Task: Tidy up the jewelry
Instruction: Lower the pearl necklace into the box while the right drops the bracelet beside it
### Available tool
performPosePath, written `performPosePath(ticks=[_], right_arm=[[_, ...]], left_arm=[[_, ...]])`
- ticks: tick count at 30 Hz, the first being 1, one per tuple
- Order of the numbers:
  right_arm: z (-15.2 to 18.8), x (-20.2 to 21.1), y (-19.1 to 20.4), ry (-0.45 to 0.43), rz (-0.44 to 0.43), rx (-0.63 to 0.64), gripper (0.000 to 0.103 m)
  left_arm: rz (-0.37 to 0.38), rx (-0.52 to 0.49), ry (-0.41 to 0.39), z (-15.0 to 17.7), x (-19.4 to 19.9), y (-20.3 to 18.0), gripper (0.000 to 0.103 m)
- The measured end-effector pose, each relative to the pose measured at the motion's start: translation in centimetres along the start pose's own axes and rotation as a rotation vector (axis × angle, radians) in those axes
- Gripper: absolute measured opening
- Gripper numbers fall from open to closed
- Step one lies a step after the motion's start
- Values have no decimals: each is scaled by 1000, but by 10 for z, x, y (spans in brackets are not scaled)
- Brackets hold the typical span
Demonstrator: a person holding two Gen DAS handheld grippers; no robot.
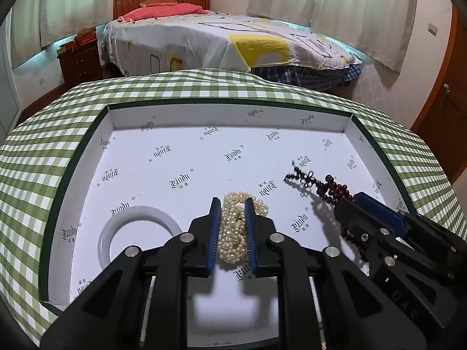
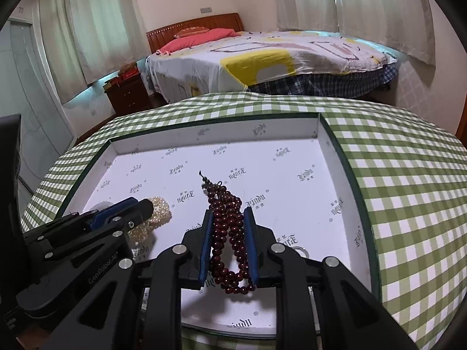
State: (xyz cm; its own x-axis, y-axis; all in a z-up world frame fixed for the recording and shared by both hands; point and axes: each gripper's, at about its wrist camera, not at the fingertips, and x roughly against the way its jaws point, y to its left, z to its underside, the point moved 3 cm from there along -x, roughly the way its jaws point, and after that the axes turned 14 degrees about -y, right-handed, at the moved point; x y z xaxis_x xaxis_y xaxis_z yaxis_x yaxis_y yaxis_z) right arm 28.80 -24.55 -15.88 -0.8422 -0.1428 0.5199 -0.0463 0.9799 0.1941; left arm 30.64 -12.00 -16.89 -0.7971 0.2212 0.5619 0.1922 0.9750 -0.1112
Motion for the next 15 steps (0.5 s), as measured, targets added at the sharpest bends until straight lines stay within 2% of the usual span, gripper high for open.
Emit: performPosePath(ticks=[2,7,9,15], right_arm=[[-1,1,-1,-2,1,2,33],[-1,2,-3,-10,12,-1,38],[-2,4,-5,-15,18,-3,43],[-5,8,-7,-30,22,4,46]], left_arm=[[-5,-2,6,0,-3,0,33],[-18,20,3,0,-2,5,49],[-12,36,2,0,-1,7,51],[0,49,-3,-1,6,10,58]])
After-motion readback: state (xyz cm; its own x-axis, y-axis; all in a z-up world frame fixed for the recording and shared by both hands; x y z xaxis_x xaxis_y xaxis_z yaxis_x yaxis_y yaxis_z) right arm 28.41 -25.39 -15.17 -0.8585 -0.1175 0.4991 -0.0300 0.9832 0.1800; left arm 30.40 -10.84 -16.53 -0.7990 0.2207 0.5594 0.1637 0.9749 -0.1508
